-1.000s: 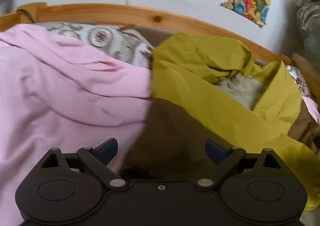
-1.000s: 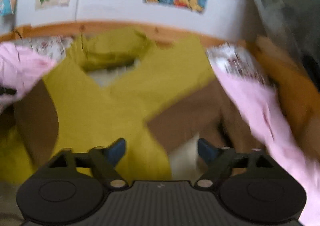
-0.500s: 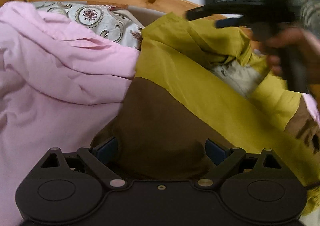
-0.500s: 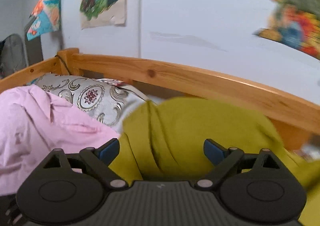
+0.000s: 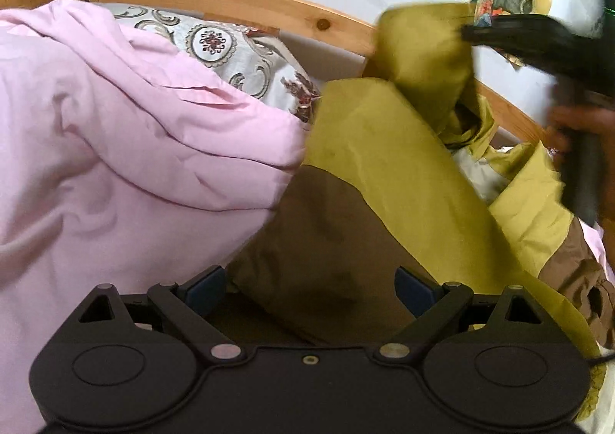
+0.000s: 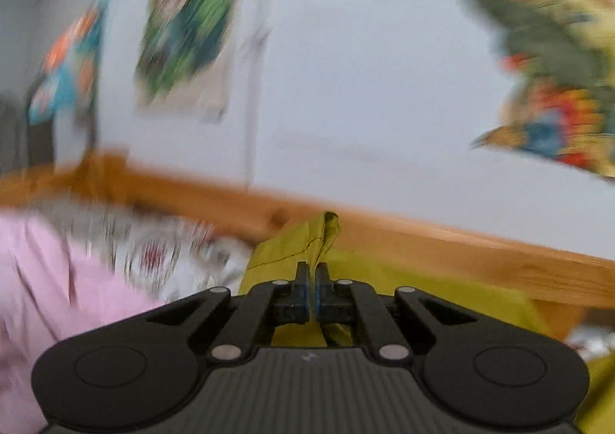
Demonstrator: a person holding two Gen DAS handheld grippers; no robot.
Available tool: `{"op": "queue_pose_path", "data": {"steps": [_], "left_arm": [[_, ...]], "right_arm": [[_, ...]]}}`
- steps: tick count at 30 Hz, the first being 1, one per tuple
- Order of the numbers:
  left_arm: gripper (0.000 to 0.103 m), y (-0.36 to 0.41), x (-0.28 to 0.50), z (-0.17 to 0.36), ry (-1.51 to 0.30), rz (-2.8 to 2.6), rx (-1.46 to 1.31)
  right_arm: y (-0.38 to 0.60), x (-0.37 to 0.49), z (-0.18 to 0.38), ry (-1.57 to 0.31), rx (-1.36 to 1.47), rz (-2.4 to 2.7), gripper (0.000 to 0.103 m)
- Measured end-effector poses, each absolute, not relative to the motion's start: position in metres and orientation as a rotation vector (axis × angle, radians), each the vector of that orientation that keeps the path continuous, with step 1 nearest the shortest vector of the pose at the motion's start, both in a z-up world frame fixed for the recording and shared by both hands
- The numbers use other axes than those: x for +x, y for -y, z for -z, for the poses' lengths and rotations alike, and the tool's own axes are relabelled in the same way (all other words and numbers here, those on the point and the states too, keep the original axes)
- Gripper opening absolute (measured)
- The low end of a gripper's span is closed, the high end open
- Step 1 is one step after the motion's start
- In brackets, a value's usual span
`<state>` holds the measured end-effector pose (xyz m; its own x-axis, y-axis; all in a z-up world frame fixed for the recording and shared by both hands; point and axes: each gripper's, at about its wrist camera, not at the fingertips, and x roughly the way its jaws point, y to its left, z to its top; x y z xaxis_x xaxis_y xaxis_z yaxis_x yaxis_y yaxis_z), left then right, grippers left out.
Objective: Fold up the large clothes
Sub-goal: 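Fold the jacket side over the front with the right tool and release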
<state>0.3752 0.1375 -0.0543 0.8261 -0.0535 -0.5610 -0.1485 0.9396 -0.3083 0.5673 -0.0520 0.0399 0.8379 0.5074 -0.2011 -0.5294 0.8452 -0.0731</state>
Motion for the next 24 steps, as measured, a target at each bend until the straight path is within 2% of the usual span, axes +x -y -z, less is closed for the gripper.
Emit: {"op": "queue_pose_path", "data": {"steps": [3,8,12,16,18,19,20,24], "left_arm": [[0.095,-0.133,0.38,0.058,-0.64,-0.059,-0.322],[0.095,-0.138,0.378,0.058,-0.64,-0.083,-0.357],[0.095,-0.141,0.375,0.053,-0.61,-0.09,-0.355],[0.095,-0.144,0.371,0.047,-0.566,-0.092,-0.363],[0.095,-0.144,0.372,0.045,-0.551,-0.094,-0.368],[0.095,-0.143,0.374,0.043,-0.547,-0.093,-0.371],[0.095,-0.142,0.377,0.042,-0.542,-0.09,-0.373],[0.095,-0.129,0.389,0.037,-0.526,-0.055,-0.38]], "right_arm": [[0.095,0.532,-0.047,-0.107,-0.045,-0.489,0.003],[0.156,0.469,-0.026,-0.132,0.079,-0.436,0.003],[0.165,0.431,0.02,-0.292,0.04,-0.466,0.004],[0.173,0.408,0.047,-0.447,0.011,-0.483,0.01],[0.181,0.402,0.044,-0.457,0.002,-0.47,0.022],[0.185,0.401,0.038,-0.442,0.005,-0.457,0.045],[0.191,0.4,0.03,-0.413,0.014,-0.444,0.06],[0.191,0.425,-0.015,-0.265,-0.028,-0.418,0.067]]}}
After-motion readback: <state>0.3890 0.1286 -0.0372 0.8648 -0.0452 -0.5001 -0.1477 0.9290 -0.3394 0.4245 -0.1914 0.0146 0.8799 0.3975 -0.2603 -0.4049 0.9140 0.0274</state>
